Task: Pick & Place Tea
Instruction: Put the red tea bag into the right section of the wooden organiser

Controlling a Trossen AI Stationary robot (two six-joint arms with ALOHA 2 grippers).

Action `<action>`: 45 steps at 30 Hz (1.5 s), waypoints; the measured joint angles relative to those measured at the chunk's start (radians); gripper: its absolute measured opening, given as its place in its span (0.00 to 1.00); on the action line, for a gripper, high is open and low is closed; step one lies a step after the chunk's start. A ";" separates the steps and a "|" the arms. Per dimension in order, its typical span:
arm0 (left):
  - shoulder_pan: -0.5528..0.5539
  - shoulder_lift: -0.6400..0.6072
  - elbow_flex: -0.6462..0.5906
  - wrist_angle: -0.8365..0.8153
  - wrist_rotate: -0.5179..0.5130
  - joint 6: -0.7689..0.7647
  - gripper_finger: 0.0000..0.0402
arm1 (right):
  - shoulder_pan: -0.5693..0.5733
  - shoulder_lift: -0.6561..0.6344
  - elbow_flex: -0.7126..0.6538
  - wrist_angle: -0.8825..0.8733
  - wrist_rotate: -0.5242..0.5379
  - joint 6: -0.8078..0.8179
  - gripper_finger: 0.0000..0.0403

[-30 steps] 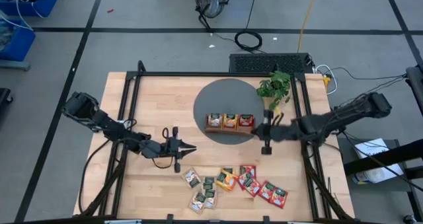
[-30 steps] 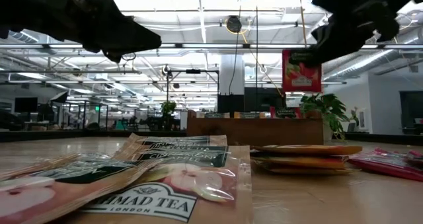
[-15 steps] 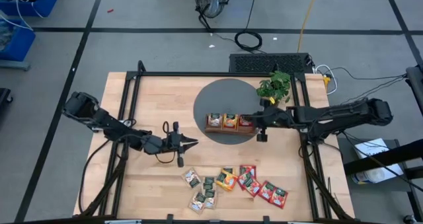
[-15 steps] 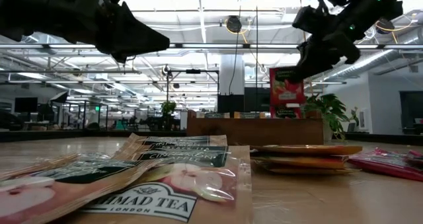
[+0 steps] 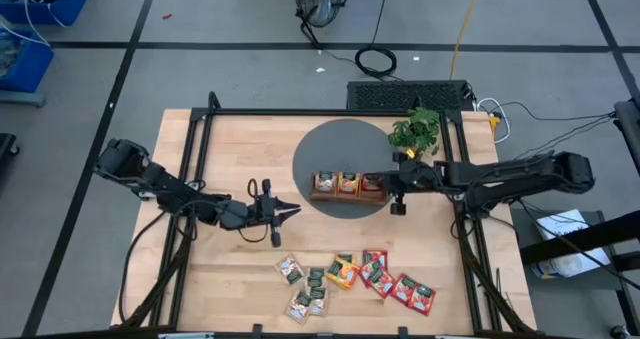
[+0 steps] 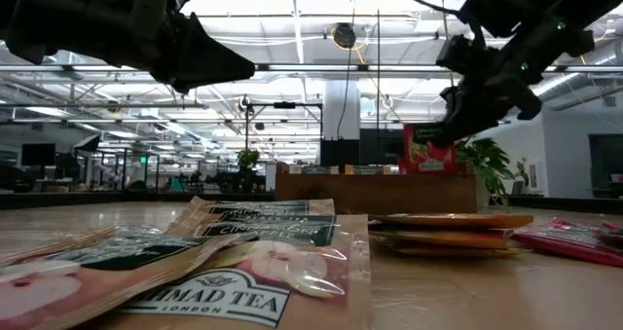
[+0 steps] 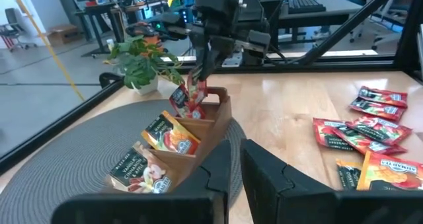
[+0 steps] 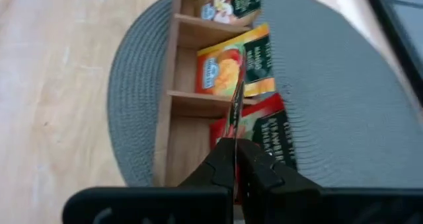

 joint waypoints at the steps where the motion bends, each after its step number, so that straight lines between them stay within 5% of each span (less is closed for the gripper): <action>1: 0.000 0.000 0.000 0.000 0.000 -0.003 0.10 | -0.009 0.000 -0.009 0.012 -0.022 0.000 0.00; 34: 0.000 0.000 0.000 0.001 0.000 -0.011 0.10 | -0.058 0.003 -0.064 0.055 -0.078 0.004 0.00; 45: 0.000 0.000 0.000 0.001 0.000 -0.012 0.10 | -0.058 0.003 -0.064 0.102 -0.013 0.024 0.15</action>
